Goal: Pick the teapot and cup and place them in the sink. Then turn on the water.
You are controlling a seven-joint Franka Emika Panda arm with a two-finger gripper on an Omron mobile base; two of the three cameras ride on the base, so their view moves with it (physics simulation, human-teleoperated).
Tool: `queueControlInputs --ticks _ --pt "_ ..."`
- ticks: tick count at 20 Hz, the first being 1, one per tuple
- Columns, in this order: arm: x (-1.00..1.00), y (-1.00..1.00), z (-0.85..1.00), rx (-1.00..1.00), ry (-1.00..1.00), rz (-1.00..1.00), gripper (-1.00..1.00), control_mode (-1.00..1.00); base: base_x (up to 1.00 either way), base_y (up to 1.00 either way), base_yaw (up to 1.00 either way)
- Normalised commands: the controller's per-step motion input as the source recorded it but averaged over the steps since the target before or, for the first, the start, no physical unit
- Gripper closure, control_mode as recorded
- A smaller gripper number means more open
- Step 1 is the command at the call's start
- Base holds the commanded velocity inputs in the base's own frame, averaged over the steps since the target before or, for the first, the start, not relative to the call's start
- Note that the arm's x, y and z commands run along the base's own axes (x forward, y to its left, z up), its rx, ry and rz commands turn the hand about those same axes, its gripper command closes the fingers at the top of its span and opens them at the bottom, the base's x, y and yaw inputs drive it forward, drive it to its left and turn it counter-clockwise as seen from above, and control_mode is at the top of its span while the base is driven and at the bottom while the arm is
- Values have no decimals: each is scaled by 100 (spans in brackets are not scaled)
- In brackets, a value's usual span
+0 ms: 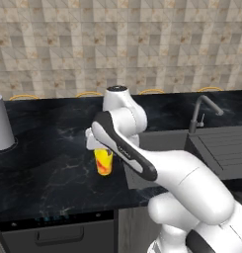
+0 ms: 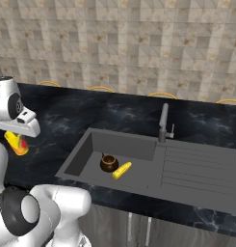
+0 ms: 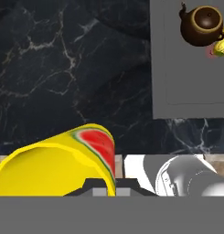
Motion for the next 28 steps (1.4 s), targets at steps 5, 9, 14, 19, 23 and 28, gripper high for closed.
queueControlInputs --ticks 5,9,14,19,23,28 --pt "17 -95 0 0 -7 0 100 -100 0 0 0" --pt "22 -92 0 0 -11 1 100 -100 0 0 0" --pt "11 -96 0 0 -7 0 100 -100 0 0 0" --pt "0 -92 0 0 -9 0 100 -100 0 0 0" --pt "5 -82 -3 0 -12 -2 100 -100 0 0 0" --pt "13 -72 -9 0 -12 -4 100 -100 0 0 0"
